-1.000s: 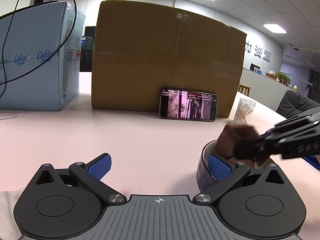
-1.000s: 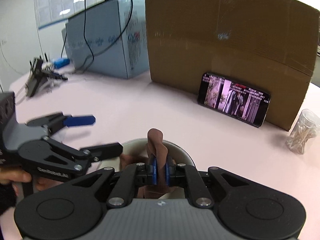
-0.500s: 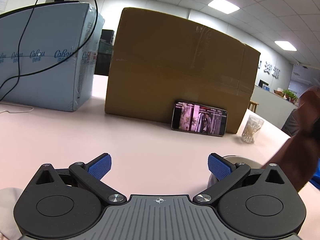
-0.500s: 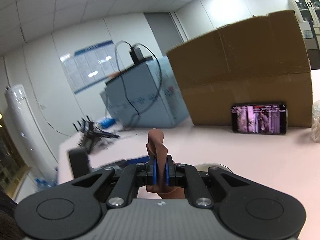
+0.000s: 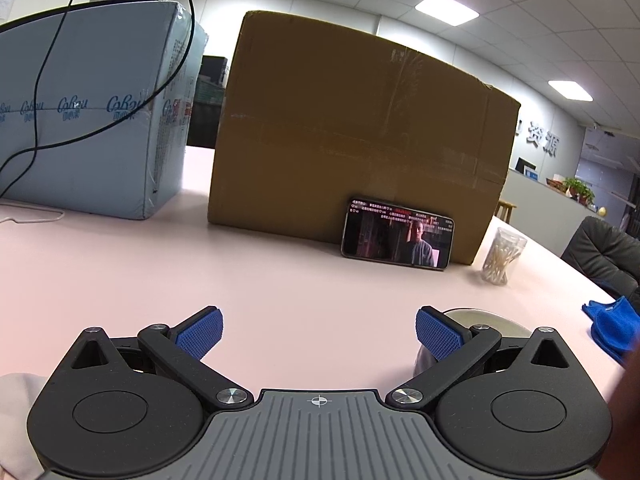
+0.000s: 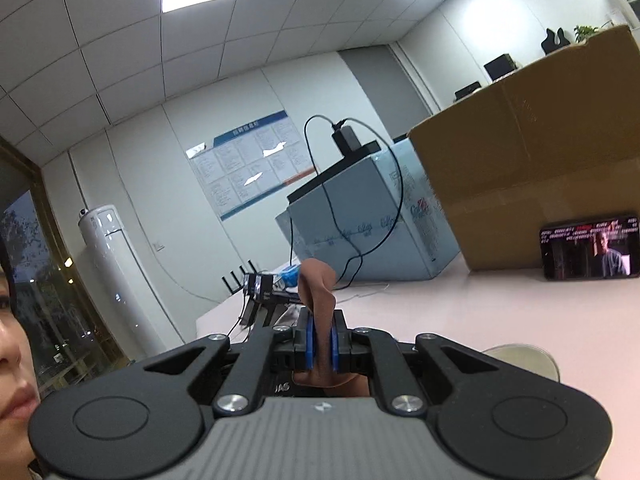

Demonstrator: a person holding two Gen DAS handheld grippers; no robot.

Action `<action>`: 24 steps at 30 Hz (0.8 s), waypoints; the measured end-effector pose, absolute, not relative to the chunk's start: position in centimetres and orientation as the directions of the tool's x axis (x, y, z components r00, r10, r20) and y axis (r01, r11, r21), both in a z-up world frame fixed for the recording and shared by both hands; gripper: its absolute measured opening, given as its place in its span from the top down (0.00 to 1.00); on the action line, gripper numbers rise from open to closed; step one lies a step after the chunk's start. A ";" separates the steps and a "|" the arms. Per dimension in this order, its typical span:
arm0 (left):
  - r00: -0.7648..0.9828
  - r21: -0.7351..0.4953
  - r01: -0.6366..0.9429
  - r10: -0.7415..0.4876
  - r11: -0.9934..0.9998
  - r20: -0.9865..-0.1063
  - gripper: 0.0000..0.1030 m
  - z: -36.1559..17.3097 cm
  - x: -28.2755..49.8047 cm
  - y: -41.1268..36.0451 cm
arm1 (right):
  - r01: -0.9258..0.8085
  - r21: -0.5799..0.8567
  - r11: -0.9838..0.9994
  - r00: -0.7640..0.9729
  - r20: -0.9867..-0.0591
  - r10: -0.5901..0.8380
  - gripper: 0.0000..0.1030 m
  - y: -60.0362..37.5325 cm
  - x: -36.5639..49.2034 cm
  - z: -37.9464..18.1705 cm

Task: Clean bowl
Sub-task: 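Carry the brown cloth aside and open the right gripper onto the table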

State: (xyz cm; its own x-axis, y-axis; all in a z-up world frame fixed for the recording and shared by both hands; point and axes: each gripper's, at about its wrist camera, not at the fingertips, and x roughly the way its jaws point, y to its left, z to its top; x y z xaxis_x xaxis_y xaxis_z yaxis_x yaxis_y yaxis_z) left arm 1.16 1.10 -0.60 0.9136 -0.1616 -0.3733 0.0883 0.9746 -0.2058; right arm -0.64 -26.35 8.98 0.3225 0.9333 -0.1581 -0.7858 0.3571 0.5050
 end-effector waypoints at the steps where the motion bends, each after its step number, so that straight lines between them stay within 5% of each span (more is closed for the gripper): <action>1: 0.914 -0.205 0.088 -0.161 0.975 -0.372 0.00 -0.6 1.1 1.1 | -0.786 0.492 0.375 0.330 -0.179 0.927 0.91 -26.1 -0.7 8.7; 15: 0.940 -0.242 0.098 -0.170 0.965 -0.297 0.00 0.1 0.1 2.1 | -0.762 0.427 0.487 0.275 -0.468 0.840 0.85 -24.0 -1.2 2.6; 18: 0.941 -0.253 0.120 -0.191 0.960 -0.280 0.00 0.3 -0.2 2.3 | -0.760 0.417 0.498 0.241 -0.531 0.813 0.73 -23.8 -1.6 0.9; 22: 0.932 -0.273 0.149 -0.227 0.950 -0.281 0.00 0.4 -0.6 2.7 | -0.768 0.407 0.494 0.254 -0.514 0.819 0.40 -24.6 -2.1 0.5; 24: 0.924 -0.279 0.172 -0.253 0.945 -0.287 0.00 0.3 -0.9 2.8 | -0.768 0.407 0.495 0.271 -0.493 0.827 0.36 -25.2 -2.2 0.6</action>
